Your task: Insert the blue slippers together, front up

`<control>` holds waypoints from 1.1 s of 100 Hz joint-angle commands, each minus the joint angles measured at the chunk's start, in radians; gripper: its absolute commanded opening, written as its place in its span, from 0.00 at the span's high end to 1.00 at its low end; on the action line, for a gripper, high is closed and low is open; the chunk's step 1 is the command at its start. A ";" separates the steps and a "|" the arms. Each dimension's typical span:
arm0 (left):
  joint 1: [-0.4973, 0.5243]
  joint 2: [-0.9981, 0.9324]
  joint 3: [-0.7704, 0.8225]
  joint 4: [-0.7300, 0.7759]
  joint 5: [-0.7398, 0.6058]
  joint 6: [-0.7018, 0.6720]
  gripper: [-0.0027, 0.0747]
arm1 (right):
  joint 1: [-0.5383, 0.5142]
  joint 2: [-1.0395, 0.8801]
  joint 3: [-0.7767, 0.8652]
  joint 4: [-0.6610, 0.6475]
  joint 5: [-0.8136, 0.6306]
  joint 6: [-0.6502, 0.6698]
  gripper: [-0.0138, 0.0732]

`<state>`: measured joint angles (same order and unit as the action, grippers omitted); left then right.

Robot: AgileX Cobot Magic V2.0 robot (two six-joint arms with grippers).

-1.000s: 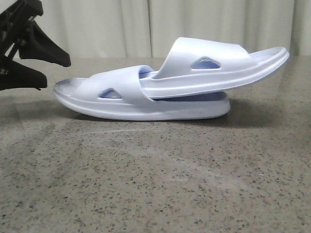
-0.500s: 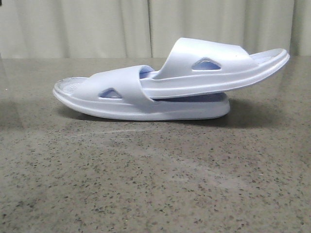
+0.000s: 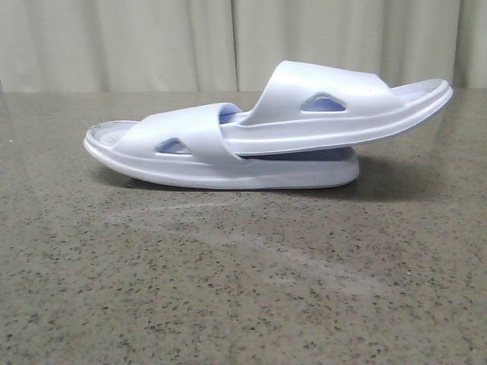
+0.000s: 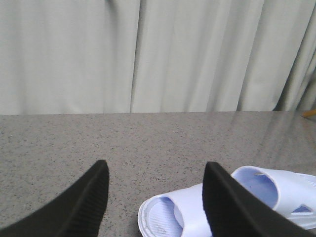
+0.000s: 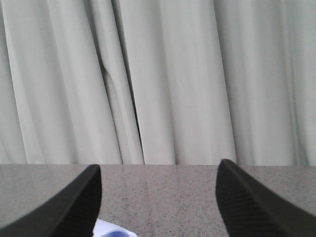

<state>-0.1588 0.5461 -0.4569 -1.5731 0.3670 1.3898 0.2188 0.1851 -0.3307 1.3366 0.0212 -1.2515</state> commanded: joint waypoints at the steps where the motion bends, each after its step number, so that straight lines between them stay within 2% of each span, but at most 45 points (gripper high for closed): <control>1: 0.004 -0.065 0.027 -0.021 -0.051 0.001 0.48 | 0.001 -0.032 0.006 -0.020 -0.010 -0.024 0.36; 21: 0.004 -0.167 0.125 0.021 -0.131 0.001 0.48 | 0.001 -0.060 0.060 -0.037 -0.003 -0.024 0.36; 49: 0.004 -0.177 0.159 0.021 -0.164 0.001 0.51 | 0.001 -0.060 0.080 -0.037 -0.039 -0.024 0.37; 56: 0.004 -0.177 0.159 0.021 -0.164 0.001 0.57 | 0.001 -0.060 0.080 -0.037 -0.053 -0.024 0.43; 62: 0.004 -0.177 0.159 0.021 -0.164 0.001 0.65 | 0.001 -0.060 0.080 -0.037 -0.057 -0.024 0.53; 79: 0.004 -0.177 0.159 0.021 -0.164 0.001 0.93 | 0.001 -0.060 0.080 -0.037 -0.053 -0.024 0.83; 87: 0.004 -0.177 0.159 0.019 -0.164 0.001 0.94 | 0.001 -0.060 0.080 -0.036 -0.049 -0.024 0.95; 110: 0.004 -0.177 0.159 0.019 -0.158 0.001 0.94 | 0.001 -0.060 0.080 -0.034 -0.034 -0.024 0.96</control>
<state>-0.1588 0.3638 -0.2715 -1.5372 0.2080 1.3898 0.2188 0.1170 -0.2231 1.3079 0.0000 -1.2615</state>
